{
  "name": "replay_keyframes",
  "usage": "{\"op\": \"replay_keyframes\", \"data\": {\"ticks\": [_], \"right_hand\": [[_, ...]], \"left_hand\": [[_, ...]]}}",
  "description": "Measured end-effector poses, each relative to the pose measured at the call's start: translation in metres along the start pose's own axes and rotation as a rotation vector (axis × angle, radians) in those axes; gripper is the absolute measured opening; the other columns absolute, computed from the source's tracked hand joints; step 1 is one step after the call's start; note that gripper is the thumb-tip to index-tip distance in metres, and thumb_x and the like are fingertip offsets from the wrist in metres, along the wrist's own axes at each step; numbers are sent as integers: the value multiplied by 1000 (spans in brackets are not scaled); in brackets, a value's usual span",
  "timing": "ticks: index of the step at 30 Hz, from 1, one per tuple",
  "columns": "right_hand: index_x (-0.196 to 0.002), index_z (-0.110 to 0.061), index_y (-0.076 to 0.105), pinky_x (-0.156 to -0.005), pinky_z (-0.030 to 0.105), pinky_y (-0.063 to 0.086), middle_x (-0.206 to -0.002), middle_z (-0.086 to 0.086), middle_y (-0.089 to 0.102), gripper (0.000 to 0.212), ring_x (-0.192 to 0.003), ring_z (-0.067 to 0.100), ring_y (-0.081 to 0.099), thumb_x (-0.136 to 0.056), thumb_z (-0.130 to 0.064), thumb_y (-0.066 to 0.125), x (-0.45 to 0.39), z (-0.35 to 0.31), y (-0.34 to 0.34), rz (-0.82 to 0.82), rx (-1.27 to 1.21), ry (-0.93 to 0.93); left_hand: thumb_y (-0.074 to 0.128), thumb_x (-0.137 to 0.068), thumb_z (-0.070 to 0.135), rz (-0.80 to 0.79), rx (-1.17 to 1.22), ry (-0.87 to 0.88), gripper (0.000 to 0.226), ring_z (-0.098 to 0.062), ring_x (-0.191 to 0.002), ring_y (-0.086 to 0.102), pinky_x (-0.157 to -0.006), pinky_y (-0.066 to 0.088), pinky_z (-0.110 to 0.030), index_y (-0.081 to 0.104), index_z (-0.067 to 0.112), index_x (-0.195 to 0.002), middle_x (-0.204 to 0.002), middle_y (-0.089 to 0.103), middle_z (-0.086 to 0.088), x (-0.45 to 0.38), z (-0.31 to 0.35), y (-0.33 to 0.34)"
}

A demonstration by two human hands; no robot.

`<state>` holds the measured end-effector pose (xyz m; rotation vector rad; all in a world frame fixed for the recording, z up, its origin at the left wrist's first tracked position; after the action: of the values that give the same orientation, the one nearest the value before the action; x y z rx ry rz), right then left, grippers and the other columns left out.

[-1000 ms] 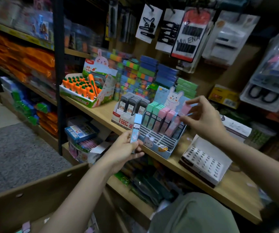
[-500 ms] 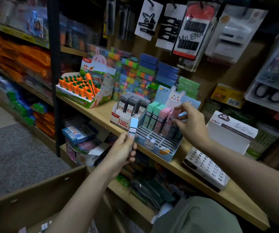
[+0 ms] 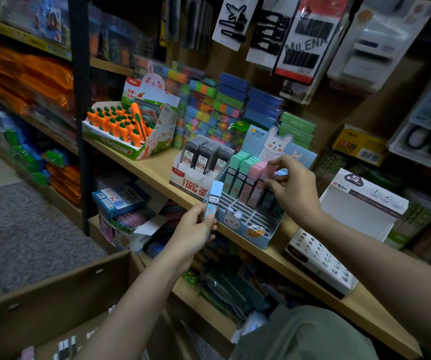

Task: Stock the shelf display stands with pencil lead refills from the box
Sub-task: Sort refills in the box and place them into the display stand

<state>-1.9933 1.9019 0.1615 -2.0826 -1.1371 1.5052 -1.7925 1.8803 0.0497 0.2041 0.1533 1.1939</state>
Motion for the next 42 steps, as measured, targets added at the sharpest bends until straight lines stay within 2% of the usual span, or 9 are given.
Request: {"op": "replay_keyframes", "data": {"ticks": [7,9,13,21,26,31,35,39,42], "right_hand": [[-105,-18,61,-80,39,59,-105,0,65,30,-84,16,68,-82,-6,75,7,0,5,-49,51,13],[-111,-17,61,-81,42,58,-107,2,65,33,-86,16,67,-83,-8,75,9,0,7,-44,70,18],[-110,-12,61,-81,42,58,-110,4,58,29,-85,19,67,-84,-7,73,10,2,11,-19,75,25],[-113,-10,62,-81,41,55,-111,5,54,27,-85,26,67,-87,-10,70,8,-5,10,-55,212,43],[-132,-26,51,-77,24,54,-113,-7,52,42,-81,9,64,-92,-20,64,18,-29,-11,11,82,-43],[-124,-36,51,-71,13,54,-97,-16,62,44,-81,-3,65,-85,-39,72,36,-53,-8,-274,-138,8],[-106,-37,56,-66,13,54,-89,-13,62,38,-74,0,66,-78,-28,80,39,-55,-8,-199,-165,26],[-96,-37,58,-63,20,57,-95,-5,66,34,-71,3,69,-76,-24,82,25,-36,-45,-73,-214,131],[-98,-25,61,-59,21,55,-80,-9,67,27,-67,6,69,-80,-22,80,20,-17,-74,31,-106,162]], "left_hand": [[51,-99,14,-7,-42,56,24,-17,-95,62,-91,54,-36,63,35,-98,-95,64,-2,3,4,-1],[54,-98,13,-6,-46,66,23,-19,-98,64,-93,53,-38,62,34,-101,-97,65,-3,6,5,-1],[59,-95,12,9,-55,68,28,-19,-99,66,-87,55,-31,60,20,-121,-102,68,-5,7,6,-1],[60,-94,12,9,-89,88,23,-19,-99,66,-90,54,-36,61,30,-108,-99,69,-4,10,9,6],[56,-98,18,-9,-214,143,27,-15,-105,62,-94,51,-34,59,23,-123,-109,66,-1,14,17,10],[55,-98,20,-103,-283,201,32,-11,-104,61,-93,51,-28,57,21,-130,-109,66,0,25,31,22],[56,-97,22,-130,-310,222,28,-12,-104,62,-90,53,-29,61,22,-125,-110,66,2,31,37,28],[57,-96,28,-52,-560,422,32,-5,-113,51,-89,43,-12,55,21,-127,-123,51,8,25,39,35],[53,-97,38,-41,-896,610,38,-11,-129,34,-103,40,-29,47,25,-132,-136,36,4,22,25,39]]}}
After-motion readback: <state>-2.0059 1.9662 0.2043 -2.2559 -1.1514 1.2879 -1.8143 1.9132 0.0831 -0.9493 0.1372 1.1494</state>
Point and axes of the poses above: each hand's wrist, its own x-axis away from the middle knuckle, its own y-axis out of the palm, z = x × y, the point moved 2 cm from there along -x, towards the middle knuckle
